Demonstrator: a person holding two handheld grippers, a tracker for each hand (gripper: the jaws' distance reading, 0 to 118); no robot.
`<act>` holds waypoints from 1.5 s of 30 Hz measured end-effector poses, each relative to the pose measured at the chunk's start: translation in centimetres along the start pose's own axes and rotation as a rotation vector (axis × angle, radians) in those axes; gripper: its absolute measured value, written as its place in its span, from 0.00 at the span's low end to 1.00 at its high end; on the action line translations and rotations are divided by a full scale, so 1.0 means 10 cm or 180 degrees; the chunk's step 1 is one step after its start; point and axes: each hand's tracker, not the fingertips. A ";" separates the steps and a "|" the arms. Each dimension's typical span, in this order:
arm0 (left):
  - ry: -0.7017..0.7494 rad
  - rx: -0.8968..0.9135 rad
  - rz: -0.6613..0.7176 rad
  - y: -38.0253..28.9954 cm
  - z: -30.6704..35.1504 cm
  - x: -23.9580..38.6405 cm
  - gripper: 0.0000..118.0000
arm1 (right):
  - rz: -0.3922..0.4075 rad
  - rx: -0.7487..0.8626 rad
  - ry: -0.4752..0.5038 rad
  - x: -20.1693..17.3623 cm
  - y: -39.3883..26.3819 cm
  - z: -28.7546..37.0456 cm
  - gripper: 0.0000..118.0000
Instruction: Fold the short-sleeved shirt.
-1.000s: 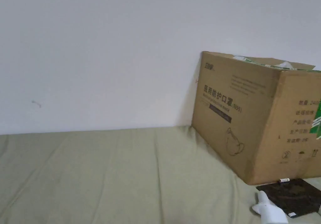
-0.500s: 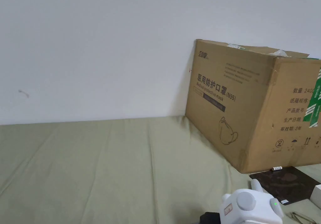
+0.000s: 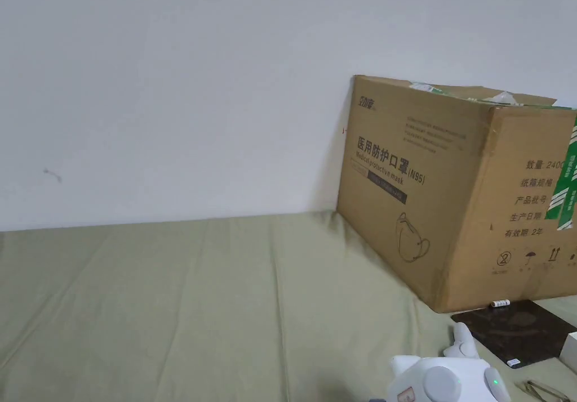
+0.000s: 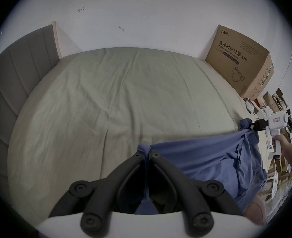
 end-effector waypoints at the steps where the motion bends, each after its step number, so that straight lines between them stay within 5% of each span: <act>1: -0.0003 0.0025 -0.0005 -0.01 0.07 0.01 0.02 | -0.0009 0.0142 0.0073 -0.02 -0.06 0.14 0.03; 8: -0.0068 0.0513 -0.0026 0.04 0.85 0.09 0.02 | -0.0417 0.1007 0.0531 0.09 -0.31 1.44 0.03; 23: -0.0070 0.1573 -0.0149 1.06 2.68 0.26 0.02 | 0.0080 0.2027 0.0623 -0.47 0.30 3.76 0.03; 40: 0.0250 0.1978 -0.0062 2.84 2.35 0.23 0.02 | 0.0192 0.2637 -0.0017 -1.38 2.54 4.25 0.03; 45: 0.0261 0.2023 0.0155 3.24 2.00 0.21 0.02 | 0.0411 0.2828 -0.0294 -1.60 2.96 4.30 0.03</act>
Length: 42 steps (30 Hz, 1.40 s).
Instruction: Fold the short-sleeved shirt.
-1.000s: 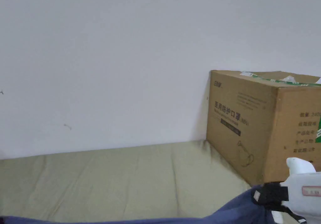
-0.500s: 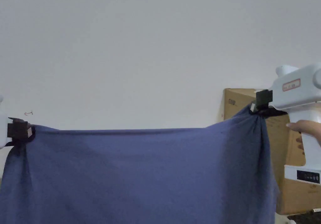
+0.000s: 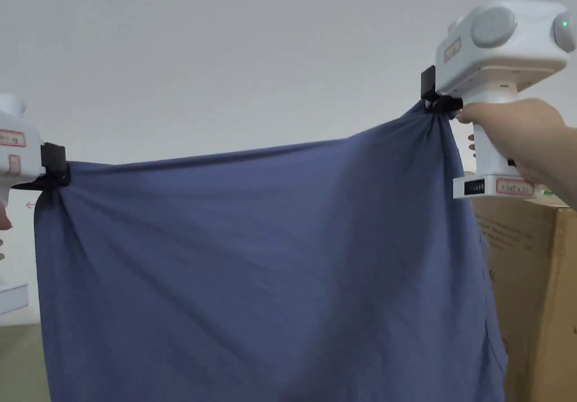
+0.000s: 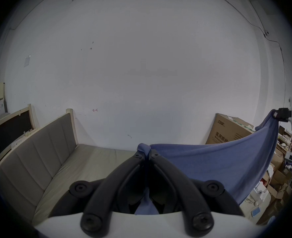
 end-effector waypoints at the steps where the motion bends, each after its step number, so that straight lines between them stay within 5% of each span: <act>1: 0.0015 0.0018 -0.0025 0.01 -0.11 0.01 0.02 | 0.0044 0.0029 -0.0046 -0.02 0.05 -0.07 0.03; 10: 0.0134 0.0046 -0.0122 -0.12 -0.79 0.08 0.02 | 0.0245 0.0078 -0.0134 -0.13 -0.22 -0.63 0.03; 14: 0.0055 -0.0191 -0.0136 -0.70 -0.97 0.13 0.02 | -0.0019 -0.0378 -0.0144 0.00 -1.12 -1.01 0.03; 20: -0.0023 -0.1010 0.0190 -2.44 -0.87 -0.03 0.02 | -0.0531 -0.1346 0.0021 0.28 -3.35 -1.03 0.03; 22: -0.0029 -0.1417 0.0429 -3.12 -0.67 -0.13 0.02 | -0.0665 -0.1663 -0.0010 0.42 -4.20 -0.78 0.03; 27: -0.0151 -0.1811 0.0209 -4.04 0.07 -0.43 0.02 | -0.0276 -0.2354 0.0187 0.75 -5.42 0.07 0.03; 30: -0.0341 -0.1961 0.0248 -4.29 0.68 -0.56 0.02 | -0.0511 -0.2392 0.0356 0.98 -5.61 0.79 0.03; 33: -0.0452 -0.1978 -0.0188 -4.42 1.28 -0.64 0.02 | -0.0690 -0.2396 0.0504 1.20 -5.61 1.42 0.03; 37: -0.0572 -0.2053 -0.0233 -4.55 1.92 -0.71 0.02 | -0.0355 -0.2463 0.0673 1.27 -5.61 2.03 0.03; 42: -0.0614 -0.2178 -0.0282 -4.74 2.38 -0.77 0.02 | -0.0229 -0.2730 0.0695 1.25 -5.76 2.33 0.03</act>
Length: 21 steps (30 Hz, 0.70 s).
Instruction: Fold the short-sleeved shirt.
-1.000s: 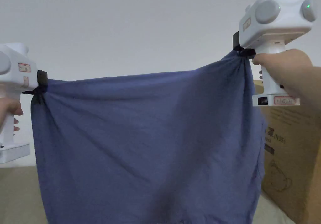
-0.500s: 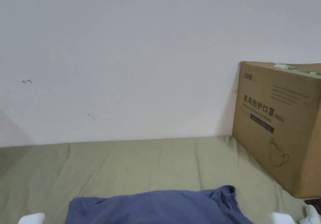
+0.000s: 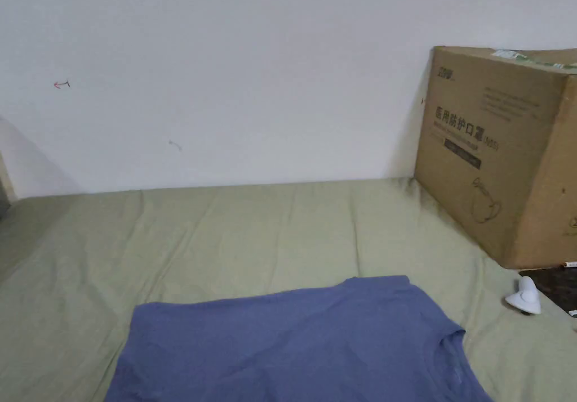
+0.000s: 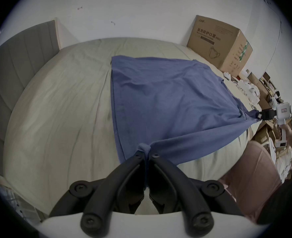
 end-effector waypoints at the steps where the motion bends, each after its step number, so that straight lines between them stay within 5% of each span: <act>1: 0.0022 -0.0081 -0.0018 -0.07 -0.02 -0.02 0.02 | -0.0018 -0.0099 -0.0034 0.01 -0.06 -0.05 0.03; 9: 0.0253 -0.0461 -0.0382 -0.29 -0.32 0.03 0.03 | -0.0033 -0.0370 -0.0189 -0.04 -0.26 -0.49 0.04; 10: 0.0287 -0.0466 -0.0373 -0.26 -0.32 0.05 0.10 | -0.0073 -0.0387 -0.0224 -0.05 -0.24 -0.50 0.06; 12: 0.0279 -0.0572 -0.0140 -0.22 -0.32 0.02 0.33 | -0.0126 -0.0434 -0.0234 -0.08 -0.19 -0.47 0.43; 14: 0.0159 -0.0548 0.0246 -0.18 -0.27 -0.05 0.81 | -0.0176 -0.0472 -0.0206 -0.11 -0.15 -0.41 0.91; 15: 0.0106 -0.0599 0.0432 -0.17 -0.25 -0.08 0.97 | -0.0197 -0.0452 -0.0215 -0.14 -0.14 -0.36 0.96; 21: 0.0045 0.0120 0.0604 0.05 0.37 0.03 0.97 | -0.0334 0.0388 -0.0200 -0.42 0.06 0.26 0.95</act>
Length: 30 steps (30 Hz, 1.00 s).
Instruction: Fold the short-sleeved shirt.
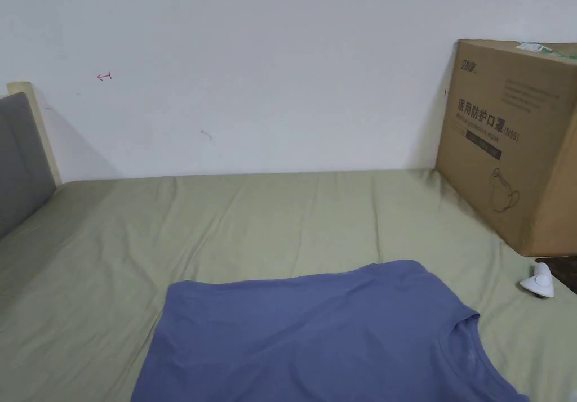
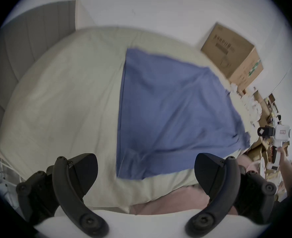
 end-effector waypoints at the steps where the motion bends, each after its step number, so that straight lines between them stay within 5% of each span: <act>1: 0.0004 0.0310 -0.0064 0.07 0.21 0.11 0.97 | -0.0028 0.0294 0.0081 -0.09 0.04 0.17 0.95; 6: 0.0187 0.2076 -0.0387 0.02 0.97 0.69 0.94 | 0.0179 0.1936 0.0552 -0.62 -0.04 0.93 0.94; 8: 0.0160 0.2578 -0.0488 -0.08 1.14 0.88 0.80 | 0.0139 0.2520 0.0697 -0.81 -0.17 1.11 0.90; 9: 0.0127 0.2732 -0.0505 -0.10 1.18 0.96 0.64 | 0.0104 0.2718 0.0699 -0.90 -0.21 1.18 0.81; 10: 0.0222 0.2848 -0.0482 -0.14 1.24 1.06 0.40 | 0.0097 0.2891 0.0632 -1.00 -0.24 1.25 0.59; 11: 0.0303 0.2913 -0.0473 -0.15 1.27 1.11 0.05 | 0.0136 0.2934 0.0607 -1.07 -0.25 1.28 0.08; 12: 0.0379 0.2917 -0.0460 -0.16 1.29 1.15 0.01 | 0.0155 0.2961 0.0410 -1.13 -0.24 1.31 0.00; 14: 0.0092 0.2905 -0.0459 -0.15 1.33 1.12 0.00 | 0.0284 0.2860 0.0688 -1.10 -0.17 1.32 0.00; 18: 0.0397 0.2216 -0.0439 0.07 1.32 0.94 0.00 | 0.0424 0.2705 0.0592 -1.11 -0.14 1.32 0.00; 24: 0.0057 -0.0241 0.0356 0.32 0.63 0.15 0.04 | 0.0544 0.2312 0.0641 -1.14 -0.19 1.21 0.00; 25: 0.0111 -0.0277 0.0323 0.24 0.48 0.08 0.23 | 0.0547 0.2226 0.0659 -1.14 -0.20 1.16 0.00; 26: 0.0226 -0.0325 0.0300 0.18 0.38 0.03 0.67 | 0.0545 0.2170 0.0655 -1.09 -0.19 1.07 0.00; 27: 0.0333 -0.0355 0.0299 0.14 0.24 -0.02 0.90 | 0.0552 0.2124 0.0641 -1.09 -0.20 1.03 0.00; 30: 0.0314 -0.0513 0.0262 -0.02 -0.09 -0.03 0.95 | 0.0516 0.1981 0.0641 -1.11 -0.22 0.95 0.00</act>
